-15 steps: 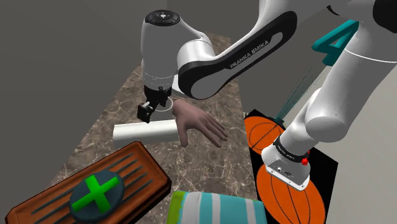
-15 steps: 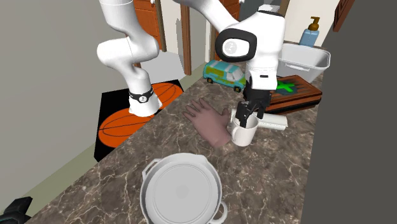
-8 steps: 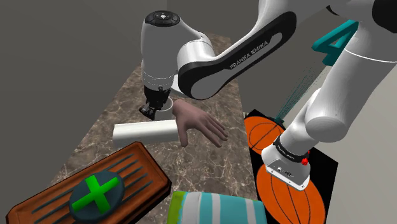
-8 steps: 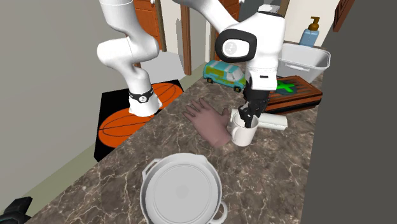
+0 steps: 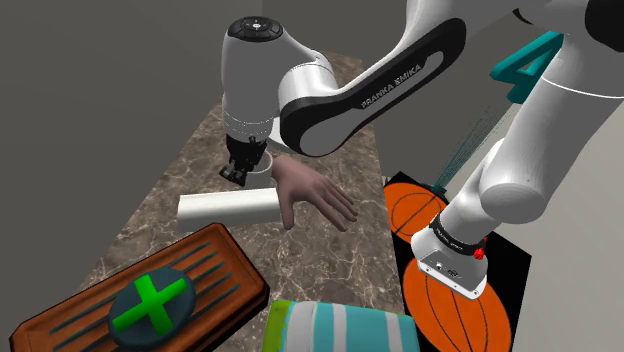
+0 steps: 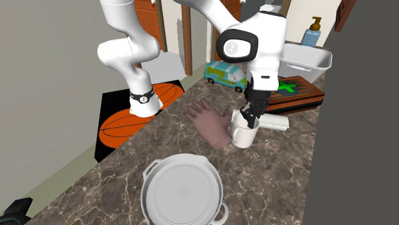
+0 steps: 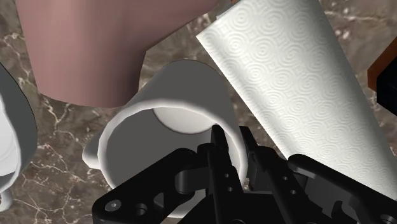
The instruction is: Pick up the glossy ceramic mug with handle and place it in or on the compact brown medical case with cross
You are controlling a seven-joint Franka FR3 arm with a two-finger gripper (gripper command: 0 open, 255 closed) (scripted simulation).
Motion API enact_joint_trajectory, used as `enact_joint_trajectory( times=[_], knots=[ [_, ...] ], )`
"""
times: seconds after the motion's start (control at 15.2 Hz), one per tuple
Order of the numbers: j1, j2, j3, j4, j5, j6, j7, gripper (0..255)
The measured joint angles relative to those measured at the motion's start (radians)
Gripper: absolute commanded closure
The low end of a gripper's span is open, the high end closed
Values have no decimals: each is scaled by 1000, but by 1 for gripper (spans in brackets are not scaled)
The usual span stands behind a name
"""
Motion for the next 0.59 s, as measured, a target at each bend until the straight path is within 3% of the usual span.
enact_joint_trajectory(
  times=[0.59],
  knots=[
    [-13, -72, 13, 36, 78, -87, -64, 255]
  ],
)
